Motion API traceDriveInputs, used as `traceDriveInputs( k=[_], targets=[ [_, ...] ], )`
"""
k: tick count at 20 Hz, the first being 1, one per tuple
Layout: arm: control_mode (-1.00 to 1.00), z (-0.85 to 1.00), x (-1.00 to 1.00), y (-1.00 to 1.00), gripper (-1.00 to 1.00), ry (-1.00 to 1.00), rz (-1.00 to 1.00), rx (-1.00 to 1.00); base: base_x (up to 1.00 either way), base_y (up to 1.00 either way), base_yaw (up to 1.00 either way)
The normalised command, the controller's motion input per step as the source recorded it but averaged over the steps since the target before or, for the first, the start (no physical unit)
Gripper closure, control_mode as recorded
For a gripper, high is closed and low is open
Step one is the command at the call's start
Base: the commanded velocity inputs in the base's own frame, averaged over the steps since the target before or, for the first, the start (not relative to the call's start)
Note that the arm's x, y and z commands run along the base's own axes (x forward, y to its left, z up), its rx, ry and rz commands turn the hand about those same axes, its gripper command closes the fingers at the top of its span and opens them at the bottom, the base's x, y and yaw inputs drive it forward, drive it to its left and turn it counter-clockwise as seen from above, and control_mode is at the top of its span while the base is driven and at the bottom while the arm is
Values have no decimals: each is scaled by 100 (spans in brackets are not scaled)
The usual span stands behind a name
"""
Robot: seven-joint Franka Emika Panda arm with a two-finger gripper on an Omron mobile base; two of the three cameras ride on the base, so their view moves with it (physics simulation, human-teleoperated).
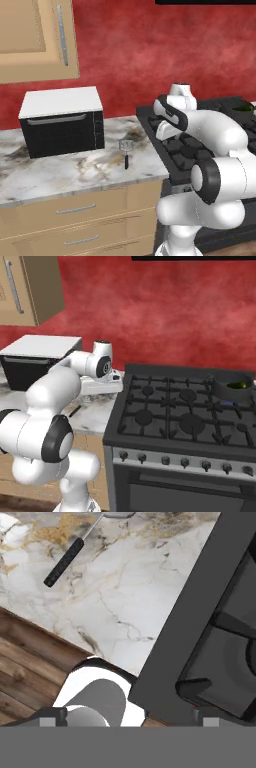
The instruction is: Put the cucumber and eggplant in the pot. Retrieve the spatula and lightly stir the vegetables in the pot.
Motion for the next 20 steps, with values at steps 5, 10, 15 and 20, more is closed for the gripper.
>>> traceDriveInputs(
  k=[5, 10, 15, 20],
  targets=[
    [100, 0, 0, 0, -100, 0, 0, 0, 66, 48, -12],
    [100, 0, 0, 0, -100, 0, 0, 0, 24, 15, -5],
    [100, 0, 0, 0, -100, 0, 0, 0, 0, 0, 0],
    [100, 0, 0, 0, -100, 0, 0, 0, 0, 0, 0]
  ],
)
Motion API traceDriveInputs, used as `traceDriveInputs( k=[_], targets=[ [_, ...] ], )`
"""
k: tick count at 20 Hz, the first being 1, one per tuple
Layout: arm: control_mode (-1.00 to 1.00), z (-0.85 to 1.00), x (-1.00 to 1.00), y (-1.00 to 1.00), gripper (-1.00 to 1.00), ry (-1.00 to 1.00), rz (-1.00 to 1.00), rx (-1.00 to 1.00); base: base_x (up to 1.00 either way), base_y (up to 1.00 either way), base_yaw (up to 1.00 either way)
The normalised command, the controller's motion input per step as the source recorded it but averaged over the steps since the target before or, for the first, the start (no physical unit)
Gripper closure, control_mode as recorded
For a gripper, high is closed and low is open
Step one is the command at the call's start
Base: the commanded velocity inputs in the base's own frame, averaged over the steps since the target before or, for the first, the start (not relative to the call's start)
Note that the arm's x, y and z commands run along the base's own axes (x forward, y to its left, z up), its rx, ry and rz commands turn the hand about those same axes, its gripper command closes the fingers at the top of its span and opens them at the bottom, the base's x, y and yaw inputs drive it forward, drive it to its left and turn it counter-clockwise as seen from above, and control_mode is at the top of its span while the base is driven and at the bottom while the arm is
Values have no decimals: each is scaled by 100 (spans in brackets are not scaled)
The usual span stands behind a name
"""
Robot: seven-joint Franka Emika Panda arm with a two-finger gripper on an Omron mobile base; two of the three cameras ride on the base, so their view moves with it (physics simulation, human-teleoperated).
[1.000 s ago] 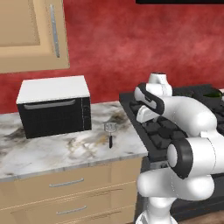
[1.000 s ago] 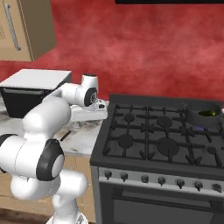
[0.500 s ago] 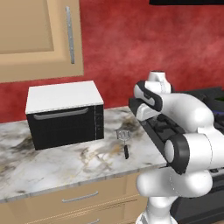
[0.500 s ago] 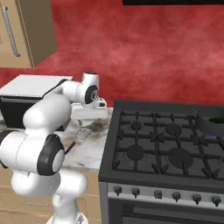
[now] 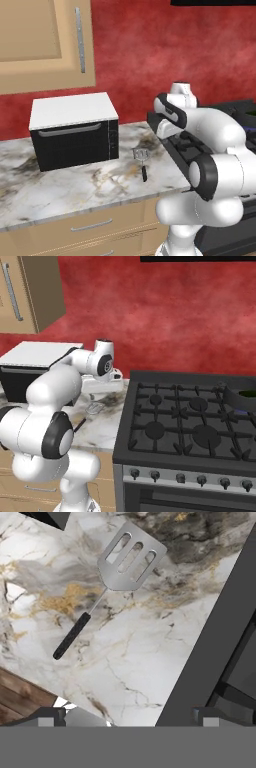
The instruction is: Put the cucumber and eggplant in the pot. Retrieve the spatula and lightly stir the vegetables in the pot.
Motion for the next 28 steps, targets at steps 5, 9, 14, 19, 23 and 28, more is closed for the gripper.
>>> traceDriveInputs(
  k=[5, 9, 14, 19, 23, 28],
  targets=[
    [-100, -15, 0, 23, -100, 0, 0, 0, 0, 6, 0],
    [-100, -36, 0, 50, -100, 3, -2, 0, 0, 0, 0],
    [-100, -52, 0, 50, -100, 15, -11, 0, 0, 0, 0],
    [-100, -23, -22, 27, -100, 28, -20, 0, 0, 0, 0],
    [-100, -7, -29, 16, -100, 23, -24, 0, 0, 0, 0],
    [-100, -1, -10, 15, -100, -13, -29, -2, 0, 0, 0]
  ],
)
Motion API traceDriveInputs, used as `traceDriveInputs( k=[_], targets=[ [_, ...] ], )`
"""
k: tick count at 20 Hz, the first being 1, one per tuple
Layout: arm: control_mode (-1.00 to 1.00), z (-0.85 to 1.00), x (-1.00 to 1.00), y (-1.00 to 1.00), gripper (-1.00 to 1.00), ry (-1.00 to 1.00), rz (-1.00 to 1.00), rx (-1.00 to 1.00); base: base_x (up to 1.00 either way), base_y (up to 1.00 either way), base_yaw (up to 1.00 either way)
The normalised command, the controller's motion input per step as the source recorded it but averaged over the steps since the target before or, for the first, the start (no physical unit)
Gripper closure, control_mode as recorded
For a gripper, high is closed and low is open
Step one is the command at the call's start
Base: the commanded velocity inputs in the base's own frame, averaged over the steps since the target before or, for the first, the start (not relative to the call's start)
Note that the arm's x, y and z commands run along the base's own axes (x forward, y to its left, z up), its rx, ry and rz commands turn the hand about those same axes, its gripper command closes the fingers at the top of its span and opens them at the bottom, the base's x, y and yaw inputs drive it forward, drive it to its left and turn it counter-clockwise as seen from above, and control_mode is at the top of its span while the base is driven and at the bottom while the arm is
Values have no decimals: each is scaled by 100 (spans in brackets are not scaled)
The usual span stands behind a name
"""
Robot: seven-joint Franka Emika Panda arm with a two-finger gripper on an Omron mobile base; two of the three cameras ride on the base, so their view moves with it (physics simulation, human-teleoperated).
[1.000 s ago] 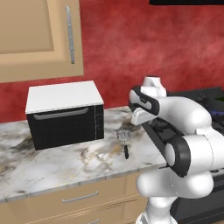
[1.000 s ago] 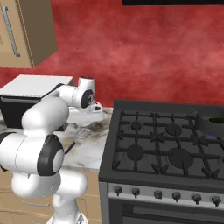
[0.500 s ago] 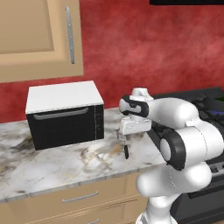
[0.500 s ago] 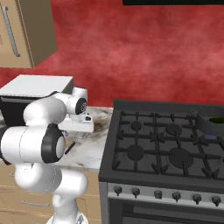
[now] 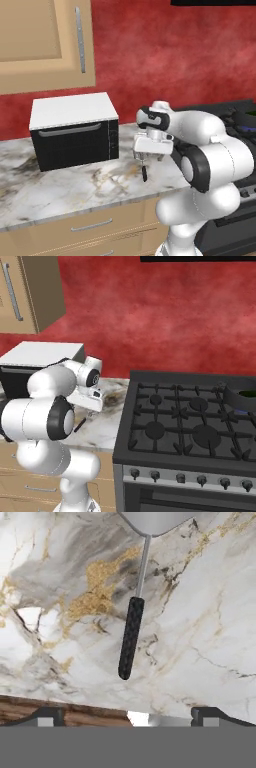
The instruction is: Put the cucumber and eggplant in the pot. Retrieve the spatula and lightly stir the vegetables in the pot.
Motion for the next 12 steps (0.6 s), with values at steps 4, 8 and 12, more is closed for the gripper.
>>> traceDriveInputs(
  k=[4, 8, 12],
  targets=[
    [-100, 0, -9, 21, -100, -30, -22, -8, 0, 0, 0],
    [-100, 0, 0, 23, -100, -21, -18, -14, 0, 0, 0],
    [-100, -1, 1, 7, -100, 1, -14, -20, 0, 0, 0]
  ],
)
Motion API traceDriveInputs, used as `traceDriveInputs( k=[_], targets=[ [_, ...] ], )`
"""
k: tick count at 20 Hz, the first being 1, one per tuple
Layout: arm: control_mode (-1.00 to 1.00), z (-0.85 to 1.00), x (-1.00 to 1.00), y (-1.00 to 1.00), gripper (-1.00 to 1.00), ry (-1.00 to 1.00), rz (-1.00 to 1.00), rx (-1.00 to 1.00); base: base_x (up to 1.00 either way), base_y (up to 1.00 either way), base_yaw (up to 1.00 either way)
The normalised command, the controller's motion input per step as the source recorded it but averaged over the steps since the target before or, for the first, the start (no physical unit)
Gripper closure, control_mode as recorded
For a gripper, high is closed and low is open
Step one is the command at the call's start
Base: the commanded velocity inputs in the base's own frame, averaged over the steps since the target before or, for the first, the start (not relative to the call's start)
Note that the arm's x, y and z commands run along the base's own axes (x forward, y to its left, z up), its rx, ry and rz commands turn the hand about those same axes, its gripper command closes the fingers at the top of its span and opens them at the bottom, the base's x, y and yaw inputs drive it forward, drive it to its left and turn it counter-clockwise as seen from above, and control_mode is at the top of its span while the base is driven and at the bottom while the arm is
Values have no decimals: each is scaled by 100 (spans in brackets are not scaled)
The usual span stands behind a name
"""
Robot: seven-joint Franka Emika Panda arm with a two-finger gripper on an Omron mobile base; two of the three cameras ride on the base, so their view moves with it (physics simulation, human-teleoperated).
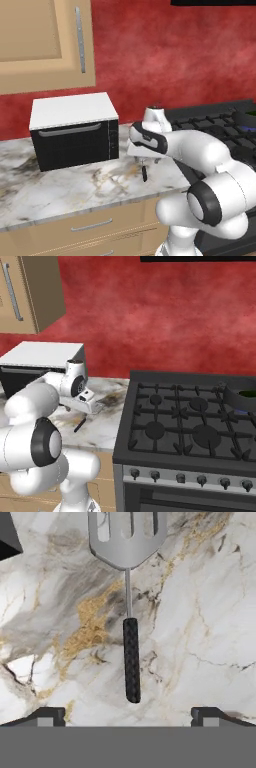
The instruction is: Put the cucumber and eggplant in the pot. Retrieve the spatula and lightly stir the vegetables in the pot.
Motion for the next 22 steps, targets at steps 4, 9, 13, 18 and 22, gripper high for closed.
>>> traceDriveInputs(
  k=[4, 9, 13, 18, 22],
  targets=[
    [-100, 0, 3, -3, -100, 10, -3, -13, 0, 0, 0],
    [-100, -17, 0, -13, -100, 3, 0, 0, 0, 0, 0],
    [-100, -28, 0, -1, -100, 9, 0, 0, 0, 0, 0],
    [-100, -23, 0, 0, -100, 8, 0, 0, 0, 0, 0],
    [-100, -20, 0, 12, -100, 6, 0, -2, 0, 0, 0]
  ],
)
